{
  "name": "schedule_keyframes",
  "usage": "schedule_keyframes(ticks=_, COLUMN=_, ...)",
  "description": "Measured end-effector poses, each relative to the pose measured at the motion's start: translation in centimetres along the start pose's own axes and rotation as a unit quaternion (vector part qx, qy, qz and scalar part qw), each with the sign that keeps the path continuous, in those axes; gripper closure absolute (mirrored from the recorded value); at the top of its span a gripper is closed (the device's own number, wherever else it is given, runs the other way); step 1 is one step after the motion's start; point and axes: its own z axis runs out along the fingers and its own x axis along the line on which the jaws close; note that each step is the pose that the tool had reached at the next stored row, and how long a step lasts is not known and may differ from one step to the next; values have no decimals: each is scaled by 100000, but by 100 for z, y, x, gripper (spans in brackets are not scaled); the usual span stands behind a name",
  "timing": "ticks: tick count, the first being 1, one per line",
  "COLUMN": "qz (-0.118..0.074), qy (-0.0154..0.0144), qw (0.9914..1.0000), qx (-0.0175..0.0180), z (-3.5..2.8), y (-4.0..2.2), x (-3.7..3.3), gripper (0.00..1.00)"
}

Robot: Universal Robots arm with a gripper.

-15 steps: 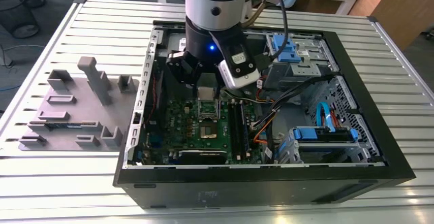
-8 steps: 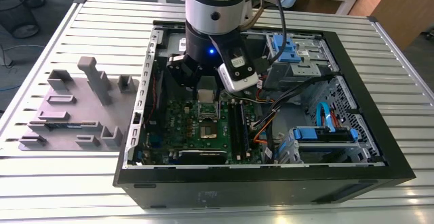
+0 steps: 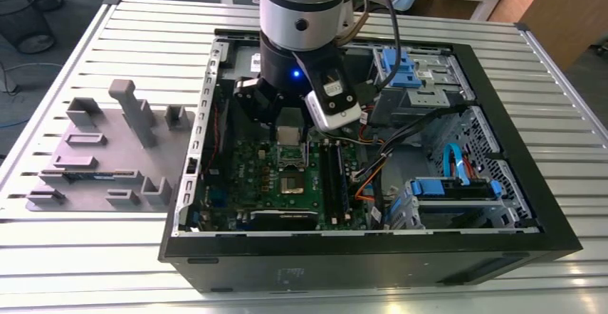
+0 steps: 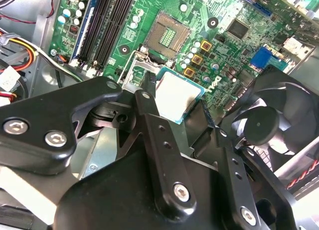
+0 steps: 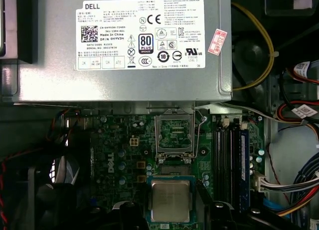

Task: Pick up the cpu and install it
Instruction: 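Place the cpu into insertion slot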

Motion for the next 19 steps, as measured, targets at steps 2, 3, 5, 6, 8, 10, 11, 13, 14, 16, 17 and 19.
schedule_keyframes(ticks=2, qz=-1, qy=0, qw=100000, qx=1, z=4, y=0, x=0, gripper=53)
schedule_keyframes(ticks=3, qz=-2, qy=0, qw=100000, qx=0, z=5, y=0, x=0, gripper=53)
schedule_keyframes(ticks=5, qz=-2, qy=-16, qw=100000, qx=-16, z=10, y=0, x=0, gripper=53)
schedule_keyframes(ticks=6, qz=-1, qy=-16, qw=100000, qx=-15, z=14, y=-1, x=0, gripper=53)
schedule_keyframes(ticks=8, qz=6, qy=-8, qw=100000, qx=0, z=23, y=-7, x=1, gripper=53)
schedule_keyframes(ticks=10, qz=0, qy=-11, qw=100000, qx=-7, z=38, y=-14, x=0, gripper=53)
schedule_keyframes(ticks=11, qz=2, qy=-8, qw=100000, qx=-1, z=45, y=-19, x=-1, gripper=53)
schedule_keyframes(ticks=13, qz=0, qy=-9, qw=100000, qx=-6, z=63, y=-29, x=-1, gripper=53)
schedule_keyframes(ticks=14, qz=0, qy=-10, qw=100000, qx=-4, z=73, y=-34, x=-2, gripper=53)
schedule_keyframes(ticks=16, qz=2, qy=-16, qw=100000, qx=-16, z=94, y=-41, x=-2, gripper=53)
schedule_keyframes(ticks=17, qz=5, qy=-12, qw=100000, qx=-7, z=105, y=-44, x=-2, gripper=53)
schedule_keyframes(ticks=19, qz=1, qy=-10, qw=100000, qx=-3, z=125, y=-48, x=-2, gripper=53)
